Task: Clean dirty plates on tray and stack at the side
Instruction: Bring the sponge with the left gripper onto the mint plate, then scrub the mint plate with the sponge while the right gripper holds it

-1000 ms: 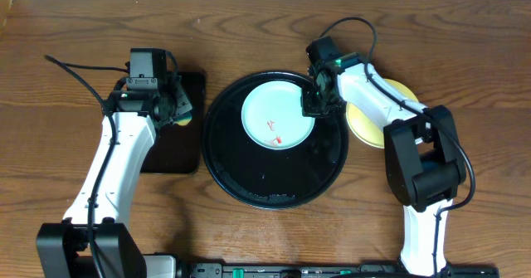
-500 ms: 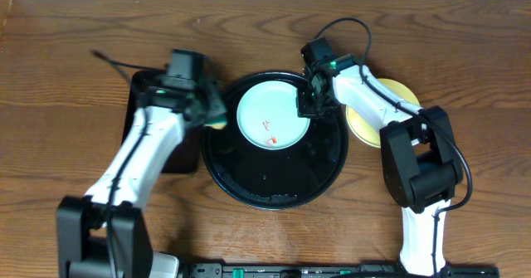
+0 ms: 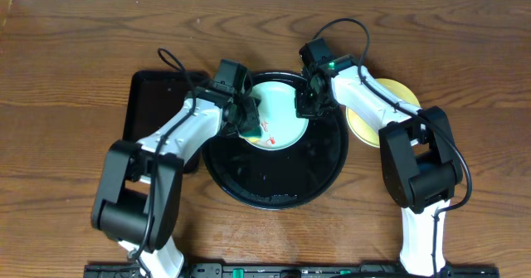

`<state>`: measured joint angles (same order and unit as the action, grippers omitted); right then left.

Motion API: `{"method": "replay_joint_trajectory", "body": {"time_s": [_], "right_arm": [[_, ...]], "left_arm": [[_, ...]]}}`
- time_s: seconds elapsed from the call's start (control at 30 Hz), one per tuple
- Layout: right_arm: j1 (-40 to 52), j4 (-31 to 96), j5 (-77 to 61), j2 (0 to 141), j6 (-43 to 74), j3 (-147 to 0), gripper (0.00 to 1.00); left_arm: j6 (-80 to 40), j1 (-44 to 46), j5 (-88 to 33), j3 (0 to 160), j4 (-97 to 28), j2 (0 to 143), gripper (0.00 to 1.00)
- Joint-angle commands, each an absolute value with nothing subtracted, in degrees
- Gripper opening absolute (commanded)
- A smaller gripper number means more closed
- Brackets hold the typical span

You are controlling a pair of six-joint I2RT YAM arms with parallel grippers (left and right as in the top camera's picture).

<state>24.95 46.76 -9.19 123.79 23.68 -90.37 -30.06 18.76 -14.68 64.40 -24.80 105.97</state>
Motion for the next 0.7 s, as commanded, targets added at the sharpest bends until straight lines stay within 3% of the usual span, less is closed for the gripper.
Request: {"method": "replay_joint_trajectory", "body": {"time_s": [0.0, 0.53, 0.67], "right_arm": [[25.71, 46.96, -9.50, 124.42, 23.09, -89.89, 0.01], [25.74, 46.92, -9.50, 124.42, 23.09, -89.89, 0.01], [25.71, 46.89, -9.50, 124.42, 23.09, -89.89, 0.01]], "left_arm": [[-30.72, 18.74, -16.03, 64.73, -25.34, 107.50, 0.08], [-30.74, 23.62, -15.59, 64.73, -21.76, 107.50, 0.08], [-30.76, 23.59, -8.27, 64.73, -17.50, 107.50, 0.07]]}}
